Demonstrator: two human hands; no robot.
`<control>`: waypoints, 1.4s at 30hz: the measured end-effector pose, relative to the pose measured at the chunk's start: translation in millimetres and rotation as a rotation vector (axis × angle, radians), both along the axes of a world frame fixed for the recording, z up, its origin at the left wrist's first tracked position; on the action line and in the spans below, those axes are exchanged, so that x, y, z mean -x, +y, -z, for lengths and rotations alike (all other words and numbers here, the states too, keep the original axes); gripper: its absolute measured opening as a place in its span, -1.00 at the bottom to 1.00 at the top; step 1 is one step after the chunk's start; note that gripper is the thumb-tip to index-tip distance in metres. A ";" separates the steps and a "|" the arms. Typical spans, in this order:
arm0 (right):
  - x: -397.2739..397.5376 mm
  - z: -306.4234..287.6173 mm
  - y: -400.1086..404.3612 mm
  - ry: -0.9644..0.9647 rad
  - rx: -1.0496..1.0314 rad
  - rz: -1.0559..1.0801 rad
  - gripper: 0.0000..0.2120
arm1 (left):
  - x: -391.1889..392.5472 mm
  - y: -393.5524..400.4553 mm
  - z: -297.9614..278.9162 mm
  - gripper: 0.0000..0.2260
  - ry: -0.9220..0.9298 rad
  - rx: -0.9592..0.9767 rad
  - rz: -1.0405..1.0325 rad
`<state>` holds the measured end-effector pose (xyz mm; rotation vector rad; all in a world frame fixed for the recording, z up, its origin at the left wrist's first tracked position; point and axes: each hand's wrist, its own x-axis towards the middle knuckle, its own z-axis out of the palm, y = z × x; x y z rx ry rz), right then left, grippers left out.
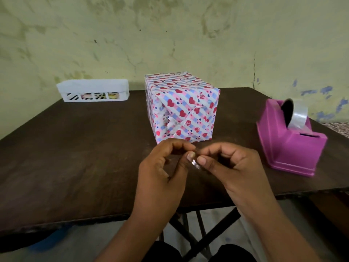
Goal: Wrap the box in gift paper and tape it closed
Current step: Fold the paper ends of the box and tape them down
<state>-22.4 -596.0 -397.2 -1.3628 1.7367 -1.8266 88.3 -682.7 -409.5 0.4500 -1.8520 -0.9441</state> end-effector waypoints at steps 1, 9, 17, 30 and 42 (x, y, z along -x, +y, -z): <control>0.4 0.8 -3.6 0.021 -0.009 0.004 -0.89 | -0.9 -2.0 0.3 -0.86 0.001 -0.020 -0.012; 18.1 -8.4 -47.7 0.217 -0.118 0.137 -0.91 | -8.5 -29.5 -14.5 -0.55 -0.109 0.007 -0.256; 28.9 -19.1 -78.7 0.429 -0.140 0.152 -0.94 | 8.0 -91.7 -35.4 -0.19 -0.441 -0.103 -0.227; 11.1 -19.7 -99.7 0.689 -0.201 0.471 -0.81 | 15.4 -96.3 -20.5 -0.57 -0.290 -0.025 -0.215; 8.3 -45.8 -95.9 0.934 -0.561 0.594 -0.63 | 17.9 -111.1 -31.5 -0.38 -0.298 0.115 -0.282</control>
